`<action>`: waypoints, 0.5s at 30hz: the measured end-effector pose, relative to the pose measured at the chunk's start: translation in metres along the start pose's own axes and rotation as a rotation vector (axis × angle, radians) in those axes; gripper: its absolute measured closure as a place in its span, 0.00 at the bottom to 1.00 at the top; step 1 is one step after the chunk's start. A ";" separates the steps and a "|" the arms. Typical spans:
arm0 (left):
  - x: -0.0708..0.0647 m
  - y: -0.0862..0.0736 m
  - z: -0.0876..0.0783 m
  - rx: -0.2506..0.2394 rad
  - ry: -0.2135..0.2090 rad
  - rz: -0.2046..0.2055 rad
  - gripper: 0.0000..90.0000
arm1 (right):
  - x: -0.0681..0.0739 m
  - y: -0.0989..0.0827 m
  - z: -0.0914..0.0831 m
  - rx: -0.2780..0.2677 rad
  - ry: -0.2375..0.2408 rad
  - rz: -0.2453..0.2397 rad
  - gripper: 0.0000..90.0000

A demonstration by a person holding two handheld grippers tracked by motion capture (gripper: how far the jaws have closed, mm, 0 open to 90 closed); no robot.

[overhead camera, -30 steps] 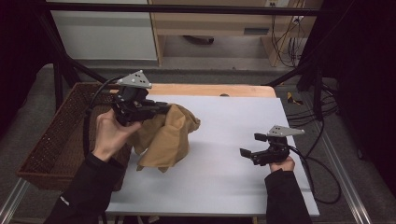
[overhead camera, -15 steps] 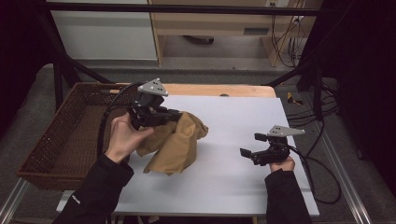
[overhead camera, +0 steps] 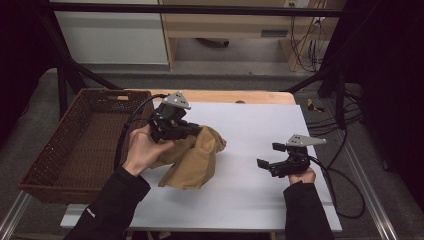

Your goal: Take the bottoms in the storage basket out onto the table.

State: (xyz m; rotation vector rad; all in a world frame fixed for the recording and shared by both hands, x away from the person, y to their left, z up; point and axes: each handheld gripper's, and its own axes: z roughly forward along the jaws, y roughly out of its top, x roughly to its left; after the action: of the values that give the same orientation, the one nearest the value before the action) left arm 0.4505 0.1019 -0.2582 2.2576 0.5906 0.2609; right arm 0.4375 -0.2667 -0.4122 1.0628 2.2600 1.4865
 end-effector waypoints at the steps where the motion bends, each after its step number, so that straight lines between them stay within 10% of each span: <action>1: 0.000 0.000 0.002 -0.002 -0.002 -0.001 0.96 | 0.000 0.000 0.000 0.001 0.000 0.001 0.05; 15: -0.002 -0.002 0.022 0.026 -0.030 -0.001 0.96 | 0.000 0.000 -0.001 0.000 0.002 -0.003 0.05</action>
State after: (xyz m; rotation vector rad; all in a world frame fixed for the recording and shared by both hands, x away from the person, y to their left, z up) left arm 0.4562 0.0886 -0.2742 2.2821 0.5818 0.2195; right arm 0.4374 -0.2673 -0.4119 1.0575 2.2612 1.4870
